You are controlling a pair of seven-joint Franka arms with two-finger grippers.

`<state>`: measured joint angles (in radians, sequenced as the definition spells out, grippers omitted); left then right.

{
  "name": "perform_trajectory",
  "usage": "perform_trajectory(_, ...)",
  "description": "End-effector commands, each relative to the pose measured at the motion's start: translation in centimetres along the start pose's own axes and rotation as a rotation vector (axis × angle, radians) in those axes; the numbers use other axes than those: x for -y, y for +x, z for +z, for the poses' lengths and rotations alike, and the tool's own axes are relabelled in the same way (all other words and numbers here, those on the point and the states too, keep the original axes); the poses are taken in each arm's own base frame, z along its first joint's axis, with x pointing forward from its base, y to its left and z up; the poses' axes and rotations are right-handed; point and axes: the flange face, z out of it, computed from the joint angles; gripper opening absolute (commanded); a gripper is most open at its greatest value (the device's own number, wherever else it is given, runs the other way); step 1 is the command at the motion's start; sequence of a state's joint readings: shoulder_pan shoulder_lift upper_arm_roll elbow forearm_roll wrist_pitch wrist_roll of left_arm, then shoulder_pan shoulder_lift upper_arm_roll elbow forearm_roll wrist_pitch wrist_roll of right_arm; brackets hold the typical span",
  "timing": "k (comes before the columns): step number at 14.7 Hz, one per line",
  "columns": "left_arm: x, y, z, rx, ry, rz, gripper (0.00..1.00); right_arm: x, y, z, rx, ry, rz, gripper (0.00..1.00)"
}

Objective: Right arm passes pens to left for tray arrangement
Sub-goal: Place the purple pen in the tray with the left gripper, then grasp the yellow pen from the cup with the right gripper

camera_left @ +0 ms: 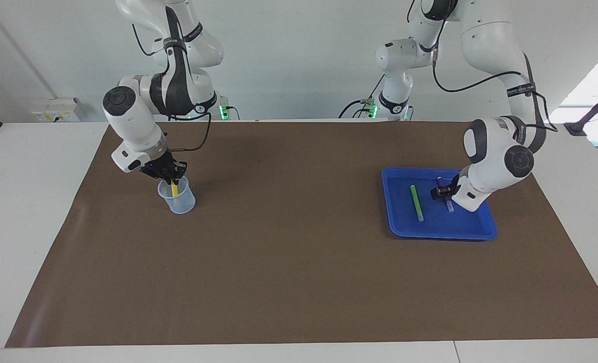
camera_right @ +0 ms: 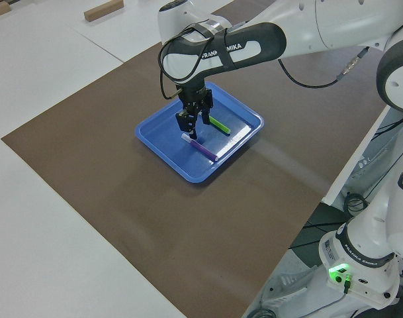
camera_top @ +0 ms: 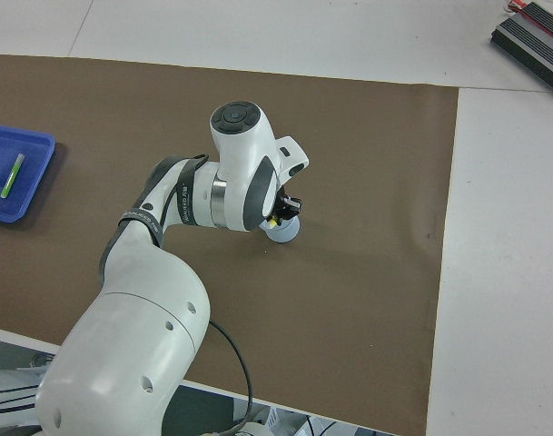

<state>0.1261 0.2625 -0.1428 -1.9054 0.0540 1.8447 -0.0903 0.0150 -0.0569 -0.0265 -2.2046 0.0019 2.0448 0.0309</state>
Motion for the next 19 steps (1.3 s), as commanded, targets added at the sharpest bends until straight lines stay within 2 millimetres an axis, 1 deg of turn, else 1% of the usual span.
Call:
perform_trajectory(1, 0.1, -2.2, -4.2, -0.018, 0.027, 0.017, 0.80, -0.8, -1.0, -4.8, 0.012, 0.003, 0.014, 0.00)
perform_trajectory(2, 0.0, -2.7, -5.8, -0.028, 0.024, 0.016, 0.85, -0.7, -1.7, -6.4, 0.011, 0.005, 0.012, 0.00)
perform_trajectory(3, -0.4, -3.3, -7.2, -0.025, 0.018, 0.014, 0.89, -0.6, -2.4, -7.6, 0.006, 0.007, 0.006, 0.00)
perform_trajectory(4, -0.5, -3.8, -8.9, -0.012, 0.010, 0.006, 0.90, -0.3, -3.2, -8.7, -0.001, 0.022, -0.004, 0.00)
perform_trajectory(6, -1.5, -4.9, -12.3, -0.017, -0.071, -0.010, 0.94, 0.9, -4.0, -9.9, -0.014, 0.078, -0.068, 0.00)
perform_trajectory(7, -1.5, -5.8, -14.0, -0.020, -0.145, -0.057, 0.95, 1.8, -4.3, -10.4, -0.028, 0.118, -0.125, 0.00)
perform_trajectory(9, -2.1, -7.8, -16.2, -0.033, -0.255, -0.157, 0.96, 4.1, -4.5, -10.9, -0.046, 0.178, -0.244, 0.00)
perform_trajectory(11, -2.2, -8.9, -17.8, -0.008, -0.407, -0.283, 0.96, 7.8, -4.9, -11.6, -0.081, 0.263, -0.382, 0.00)
perform_trajectory(12, -2.4, -9.2, -18.3, 0.014, -0.480, -0.344, 0.96, 9.2, -5.0, -11.9, -0.099, 0.281, -0.465, 0.00)
perform_trajectory(13, -2.5, -9.3, -18.7, 0.042, -0.555, -0.395, 0.96, 11.1, -5.2, -12.4, -0.121, 0.302, -0.557, 0.00)
perform_trajectory(14, -2.6, -9.5, -18.9, 0.074, -0.622, -0.445, 0.96, 13.5, -5.6, -12.7, -0.143, 0.319, -0.620, 0.00)
perform_trajectory(16, -3.1, -10.3, -18.3, 0.160, -0.766, -0.543, 0.96, 18.3, -6.1, -13.1, -0.209, 0.294, -0.703, 0.00)
perform_trajectory(17, -3.6, -10.9, -17.6, 0.198, -0.827, -0.587, 0.96, 20.9, -6.8, -13.7, -0.246, 0.279, -0.749, 0.00)
perform_trajectory(19, -4.2, -12.0, -16.2, 0.261, -0.909, -0.648, 0.96, 24.2, -7.6, -14.3, -0.306, 0.266, -0.802, 0.00)
